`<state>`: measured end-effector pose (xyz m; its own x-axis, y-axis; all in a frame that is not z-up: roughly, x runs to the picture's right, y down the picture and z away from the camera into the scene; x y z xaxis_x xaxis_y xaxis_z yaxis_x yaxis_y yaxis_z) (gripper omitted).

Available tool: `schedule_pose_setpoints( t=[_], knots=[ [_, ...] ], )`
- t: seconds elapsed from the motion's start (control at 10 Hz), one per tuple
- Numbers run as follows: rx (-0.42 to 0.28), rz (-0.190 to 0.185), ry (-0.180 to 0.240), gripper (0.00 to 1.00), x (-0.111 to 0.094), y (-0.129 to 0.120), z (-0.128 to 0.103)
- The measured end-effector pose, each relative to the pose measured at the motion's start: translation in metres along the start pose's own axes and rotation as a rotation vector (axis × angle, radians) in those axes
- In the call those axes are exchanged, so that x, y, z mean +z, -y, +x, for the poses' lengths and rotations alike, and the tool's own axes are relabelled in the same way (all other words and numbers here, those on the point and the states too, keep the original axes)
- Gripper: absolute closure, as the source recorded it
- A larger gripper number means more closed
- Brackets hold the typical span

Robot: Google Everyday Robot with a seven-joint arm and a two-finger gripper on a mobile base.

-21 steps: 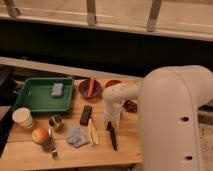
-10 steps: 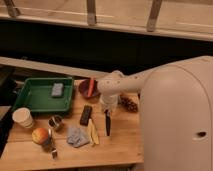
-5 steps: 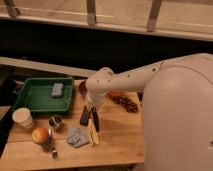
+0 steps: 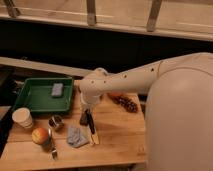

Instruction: Place brush in metal cup

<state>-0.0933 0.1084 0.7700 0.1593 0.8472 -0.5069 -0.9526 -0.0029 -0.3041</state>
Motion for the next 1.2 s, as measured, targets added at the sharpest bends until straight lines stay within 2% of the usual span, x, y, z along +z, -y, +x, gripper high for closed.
schedule_pose_setpoints(
  t=[0.2, 0.4, 0.6, 0.9, 1.2],
  knots=[
    [-0.011, 0.004, 0.001, 0.96, 0.000, -0.002, 0.000],
    [-0.071, 0.005, 0.013, 0.96, 0.000, -0.017, 0.000],
    [-0.183, -0.002, 0.024, 0.96, 0.003, -0.053, -0.001],
    [-0.336, -0.019, 0.024, 0.96, 0.008, -0.093, 0.008],
    [-0.560, -0.041, -0.008, 0.96, 0.014, -0.128, 0.024]
  ],
)
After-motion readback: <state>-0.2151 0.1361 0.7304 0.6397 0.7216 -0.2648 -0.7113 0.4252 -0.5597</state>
